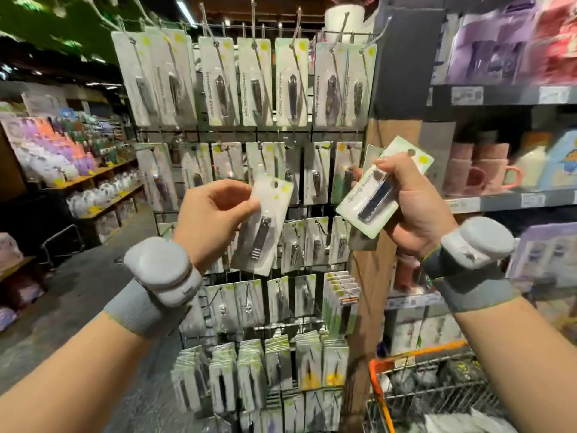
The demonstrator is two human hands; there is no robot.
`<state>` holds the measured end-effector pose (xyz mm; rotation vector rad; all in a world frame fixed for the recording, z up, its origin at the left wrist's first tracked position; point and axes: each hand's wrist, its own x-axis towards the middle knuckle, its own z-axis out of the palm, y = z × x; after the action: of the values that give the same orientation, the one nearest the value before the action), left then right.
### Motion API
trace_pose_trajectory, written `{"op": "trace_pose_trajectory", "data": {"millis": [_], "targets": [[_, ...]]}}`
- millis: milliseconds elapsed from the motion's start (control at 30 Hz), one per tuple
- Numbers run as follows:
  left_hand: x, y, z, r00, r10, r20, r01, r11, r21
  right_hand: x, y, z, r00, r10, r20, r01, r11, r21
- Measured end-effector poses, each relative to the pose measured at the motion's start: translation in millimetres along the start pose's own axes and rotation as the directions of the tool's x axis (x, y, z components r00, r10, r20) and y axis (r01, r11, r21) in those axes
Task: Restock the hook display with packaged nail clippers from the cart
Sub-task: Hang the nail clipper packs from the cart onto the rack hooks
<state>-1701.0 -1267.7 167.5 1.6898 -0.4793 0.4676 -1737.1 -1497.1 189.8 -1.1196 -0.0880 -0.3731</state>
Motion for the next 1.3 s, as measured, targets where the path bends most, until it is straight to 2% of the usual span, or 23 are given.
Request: {"op": "trace_pose_trajectory", "data": {"millis": [133, 333, 433, 567, 733, 1000, 1300], "targets": [[-9.2, -22.2, 28.5, 0.998, -0.013, 0.062, 0.011, 0.999, 0.030, -4.8, 12.3, -25.1, 0.996, 0.040, -0.078, -0.037, 0.999, 0.038], [-9.5, -41.5, 72.8, 0.991, -0.045, 0.128, 0.034, 0.995, 0.091, -0.9, 23.6, -57.2, 0.989, 0.111, -0.099, -0.098, 0.987, 0.127], [-10.2, -43.9, 108.5, 0.987, -0.076, 0.142, 0.061, 0.992, 0.112, 6.4, 28.7, -74.0, 0.985, 0.142, -0.096, -0.134, 0.987, 0.086], [-12.2, -49.5, 152.5, 0.989, -0.105, 0.106, 0.087, 0.983, 0.161, 20.5, 36.0, -95.4, 0.981, 0.177, -0.079, -0.177, 0.984, 0.007], [-9.8, -61.4, 187.6, 0.977, -0.213, 0.003, 0.210, 0.966, 0.153, 35.7, 44.8, -113.5, 0.969, 0.233, -0.084, -0.242, 0.964, -0.110], [-12.6, -77.6, 191.3, 0.958, -0.239, -0.159, 0.268, 0.944, 0.194, 54.8, 61.5, -114.8, 0.961, 0.275, -0.025, -0.276, 0.952, -0.131], [0.5, -78.7, 201.2, 0.958, -0.230, -0.172, 0.280, 0.882, 0.378, 70.8, 78.6, -112.3, 0.952, 0.298, -0.076, -0.307, 0.927, -0.213]]}}
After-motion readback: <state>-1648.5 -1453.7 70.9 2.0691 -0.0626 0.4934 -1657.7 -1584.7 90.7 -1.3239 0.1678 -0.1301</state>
